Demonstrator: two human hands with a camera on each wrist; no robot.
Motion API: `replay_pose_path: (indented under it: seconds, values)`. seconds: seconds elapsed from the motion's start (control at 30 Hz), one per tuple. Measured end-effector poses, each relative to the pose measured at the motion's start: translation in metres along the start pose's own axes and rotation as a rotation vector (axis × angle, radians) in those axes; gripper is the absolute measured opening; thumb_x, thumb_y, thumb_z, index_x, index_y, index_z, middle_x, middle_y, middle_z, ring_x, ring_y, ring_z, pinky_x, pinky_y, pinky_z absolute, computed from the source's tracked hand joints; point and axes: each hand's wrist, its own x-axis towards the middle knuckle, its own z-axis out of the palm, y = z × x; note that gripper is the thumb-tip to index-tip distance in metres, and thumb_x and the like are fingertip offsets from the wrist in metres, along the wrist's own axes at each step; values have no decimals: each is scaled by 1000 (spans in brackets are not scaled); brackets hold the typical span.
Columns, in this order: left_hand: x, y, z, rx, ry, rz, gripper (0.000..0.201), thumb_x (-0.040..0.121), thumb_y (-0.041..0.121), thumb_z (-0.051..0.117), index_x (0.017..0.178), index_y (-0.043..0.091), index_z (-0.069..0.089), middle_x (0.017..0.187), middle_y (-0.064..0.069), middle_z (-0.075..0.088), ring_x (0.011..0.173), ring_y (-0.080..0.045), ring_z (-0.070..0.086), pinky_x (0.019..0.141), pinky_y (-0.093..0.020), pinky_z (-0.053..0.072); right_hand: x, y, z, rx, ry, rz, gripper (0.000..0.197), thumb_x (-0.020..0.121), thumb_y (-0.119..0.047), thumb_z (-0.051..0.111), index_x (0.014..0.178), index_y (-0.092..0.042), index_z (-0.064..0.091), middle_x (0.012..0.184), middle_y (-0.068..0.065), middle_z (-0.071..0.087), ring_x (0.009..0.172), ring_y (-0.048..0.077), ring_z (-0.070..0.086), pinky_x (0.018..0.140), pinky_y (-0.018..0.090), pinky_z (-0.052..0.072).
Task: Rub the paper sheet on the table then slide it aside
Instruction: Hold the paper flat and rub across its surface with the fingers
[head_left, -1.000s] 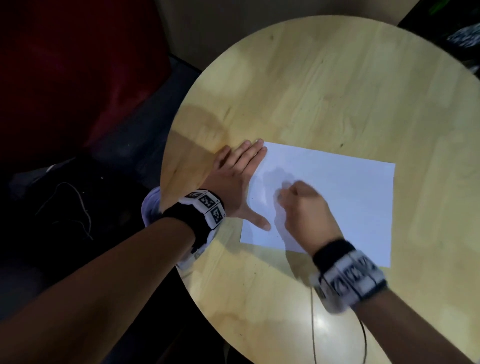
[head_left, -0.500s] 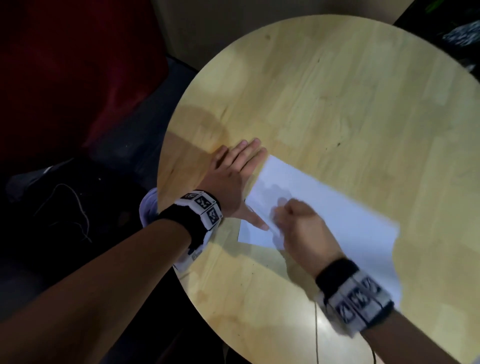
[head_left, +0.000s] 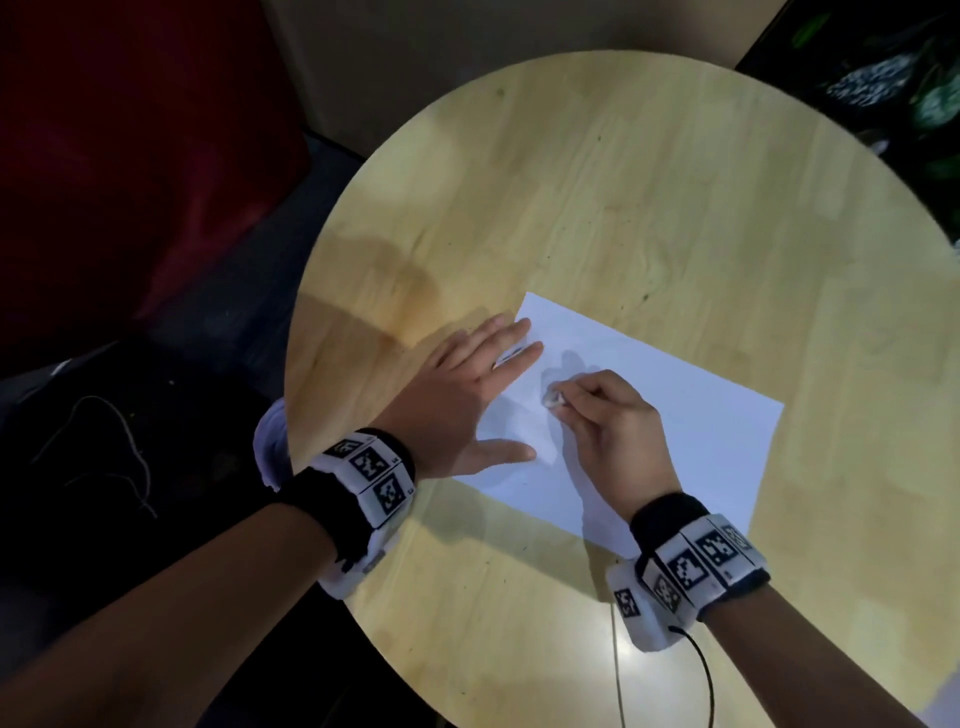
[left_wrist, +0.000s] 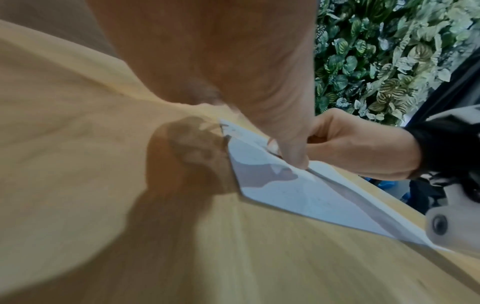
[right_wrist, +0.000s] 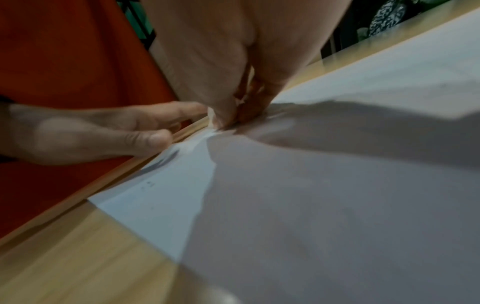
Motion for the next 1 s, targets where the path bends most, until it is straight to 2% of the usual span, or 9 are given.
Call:
replay_pose_path:
  seconds: [0.1,0.2,0.37,0.5,0.67,0.77,0.87,0.93,1.0]
  values:
    - [10,-3,4,53,17,80,100,86,76,53,161,16,25,171,2,9,158,-14,2,127,-40,7,6,2,6,7,-35,-29,14,91,-9,62,100,-9,74,97,2,64,92,20,63,81,34,52]
    - [10,-8,7,123,-9,44,110,81,84,50,162,15,22,171,2,10,157,-14,7,127,-40,6,20,1,8,-63,-55,-48,14,89,-8,63,100,-9,72,91,6,61,85,22,62,75,38,52]
    - [-7,-9,5,195,-44,-71,131,64,99,44,163,18,16,171,4,7,156,-14,7,126,-42,-2,42,-2,17,-59,49,-33,14,89,-15,64,98,-10,74,87,7,61,81,23,63,74,37,52]
    - [-14,-14,6,115,91,-116,114,74,93,42,158,16,34,166,3,26,153,-16,23,124,-42,2,35,-13,31,-36,31,-13,16,86,-13,67,100,-11,75,85,6,61,78,22,62,72,34,51]
    - [-9,-23,9,169,-40,-147,128,68,98,43,164,22,3,171,9,-6,156,-9,-10,124,-39,-8,40,-19,33,-159,-27,-29,14,86,-10,61,93,-7,72,80,9,56,75,30,56,61,39,51]
    - [-10,-20,7,174,-60,-160,135,60,102,35,163,22,1,170,9,-9,156,-9,-12,125,-43,-4,12,-32,30,-256,-123,-110,10,73,-1,65,83,-3,68,77,10,55,71,31,55,57,35,49]
    - [-12,-18,5,164,-80,-160,143,55,104,40,164,22,-3,170,10,-13,155,-9,-17,125,-43,-8,-19,-46,20,-220,-302,-155,18,66,6,66,79,-6,68,77,7,56,68,27,56,58,31,49]
    - [-12,-17,4,165,-102,-159,145,54,104,43,163,22,-6,169,10,-16,154,-9,-19,124,-44,-10,2,-40,14,-213,-328,-175,20,65,8,69,79,-6,70,75,8,58,65,29,58,56,30,50]
    - [-10,-18,3,168,-116,-160,145,54,104,45,163,23,-7,169,9,-17,154,-11,-19,124,-45,-10,40,-33,14,-233,-239,-137,17,68,7,71,79,-5,72,74,13,60,66,32,60,57,33,52]
